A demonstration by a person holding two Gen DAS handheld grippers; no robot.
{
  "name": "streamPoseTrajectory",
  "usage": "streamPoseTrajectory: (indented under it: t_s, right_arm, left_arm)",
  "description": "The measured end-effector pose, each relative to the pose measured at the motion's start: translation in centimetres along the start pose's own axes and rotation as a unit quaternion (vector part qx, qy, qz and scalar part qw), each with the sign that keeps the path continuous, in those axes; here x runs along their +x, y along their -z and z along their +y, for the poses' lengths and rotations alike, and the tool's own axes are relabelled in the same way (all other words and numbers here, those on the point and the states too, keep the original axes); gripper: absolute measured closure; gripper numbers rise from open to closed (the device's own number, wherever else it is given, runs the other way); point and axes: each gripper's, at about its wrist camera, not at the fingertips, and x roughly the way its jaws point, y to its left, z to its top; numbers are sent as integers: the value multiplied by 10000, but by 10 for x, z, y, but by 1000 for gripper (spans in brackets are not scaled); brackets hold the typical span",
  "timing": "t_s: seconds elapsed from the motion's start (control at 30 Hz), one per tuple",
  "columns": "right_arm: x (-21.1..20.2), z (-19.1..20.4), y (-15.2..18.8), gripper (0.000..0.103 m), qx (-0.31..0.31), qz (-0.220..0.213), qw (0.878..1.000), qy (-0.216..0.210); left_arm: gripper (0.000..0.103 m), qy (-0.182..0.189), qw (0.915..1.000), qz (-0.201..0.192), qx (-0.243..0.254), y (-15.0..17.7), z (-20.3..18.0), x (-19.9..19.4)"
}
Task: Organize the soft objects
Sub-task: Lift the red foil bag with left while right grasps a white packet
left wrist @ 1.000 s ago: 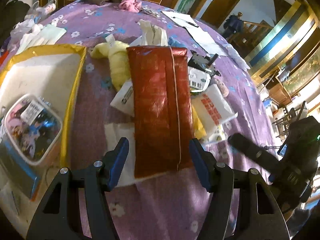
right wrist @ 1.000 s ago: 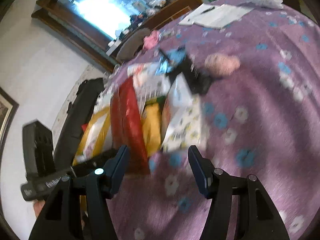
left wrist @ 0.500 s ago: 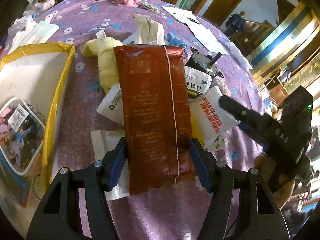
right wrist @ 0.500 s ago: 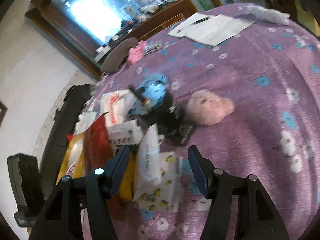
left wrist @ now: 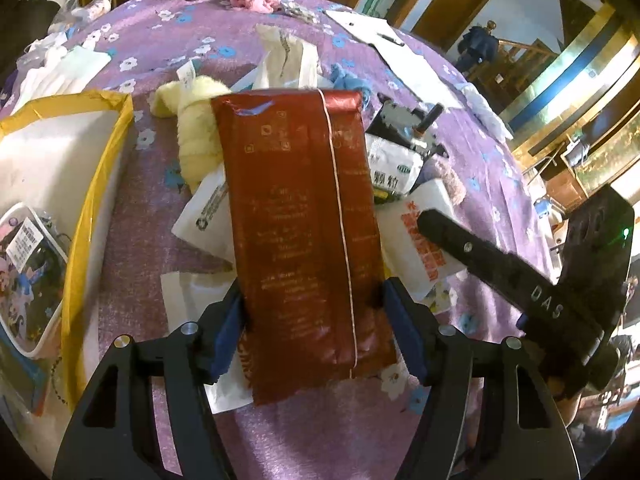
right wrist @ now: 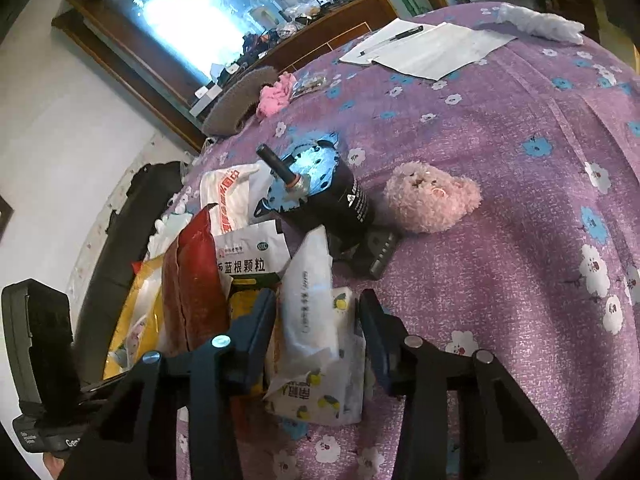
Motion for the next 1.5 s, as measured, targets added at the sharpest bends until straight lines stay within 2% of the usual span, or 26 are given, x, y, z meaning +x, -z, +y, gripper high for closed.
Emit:
streamPoseTrajectory:
  t_s: [0.17,0.3,0.5,0.67,0.83,1.0,1.1,1.2,1.4,1.5]
  right_arm:
    - [-4,0,1,73,-12,-118,9999,80]
    - [-7,-2,0,79,41,-204,9998,-2]
    - [-14,5,0,85,-141,-407,9991,36]
    - [-18,6,0,88,-190,-526,9984,-6]
    - [-25,10,0,92,-293,-713,9970,-94]
    - [-36,16,1,92,-390,-1009,9939,-216]
    - [-51,9,5,92,-142,-1219,9919,-332]
    - [-58,9,15,92,129,-1189,9919,-428]
    - [-70,42,30,92,-7,-1160,9922,-467]
    - [-77,57,30,92,-130,-1336,9903,-360]
  left_arm:
    - [37,-58,9996,-273,-30,-4,-2,-2]
    - [55,52,9991,-422,-91,0,3,-10]
    - [64,324,9990,-283,-106,13,8,-17]
    - [64,619,9975,-218,-270,24,17,-29]
    - [64,1005,9933,-425,-375,30,23,-49]
    - [64,1090,9915,-587,-406,35,28,-67]
    - [64,1101,9909,-645,-421,39,32,-75]
    - [64,1098,9909,-638,-454,42,38,-79]
    - [64,1130,9896,-715,-536,46,50,-90]
    - [64,1171,9881,-816,-576,46,56,-101]
